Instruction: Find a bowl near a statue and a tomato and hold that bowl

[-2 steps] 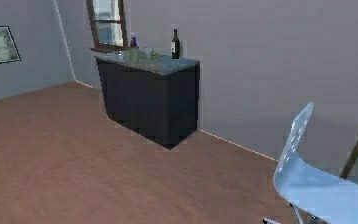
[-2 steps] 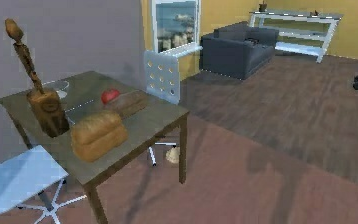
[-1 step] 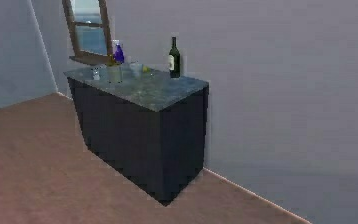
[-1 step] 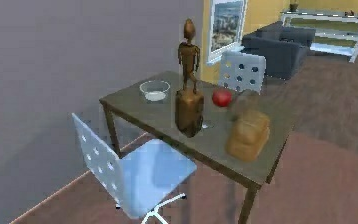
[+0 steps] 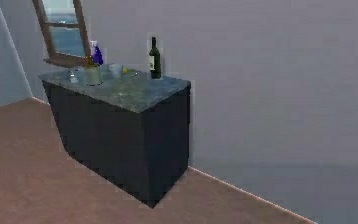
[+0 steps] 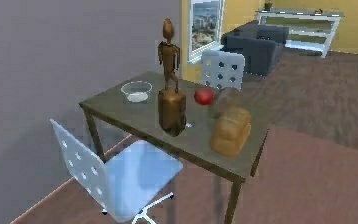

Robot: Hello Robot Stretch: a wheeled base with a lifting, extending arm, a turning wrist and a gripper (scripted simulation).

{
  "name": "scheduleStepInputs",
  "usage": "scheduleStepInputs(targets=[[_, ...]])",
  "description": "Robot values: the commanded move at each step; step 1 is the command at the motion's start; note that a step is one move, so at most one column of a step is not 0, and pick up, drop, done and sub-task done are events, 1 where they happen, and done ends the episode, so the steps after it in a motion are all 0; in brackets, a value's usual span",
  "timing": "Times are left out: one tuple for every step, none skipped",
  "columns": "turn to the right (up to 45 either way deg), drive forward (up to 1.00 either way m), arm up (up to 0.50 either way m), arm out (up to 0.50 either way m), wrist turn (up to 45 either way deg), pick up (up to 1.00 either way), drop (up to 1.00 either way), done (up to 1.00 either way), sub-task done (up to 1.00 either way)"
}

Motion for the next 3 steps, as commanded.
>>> scheduleStepInputs(targets=[[0.0,0.50,0.00,0.00,0.0,0.00,0.00,0.00,0.00],[42.0,0.00,0.00,0.00,0.0,0.00,0.00,0.00,0.00],[0.0,0.45,0.00,0.00,0.0,0.00,0.00,0.00,0.00]])
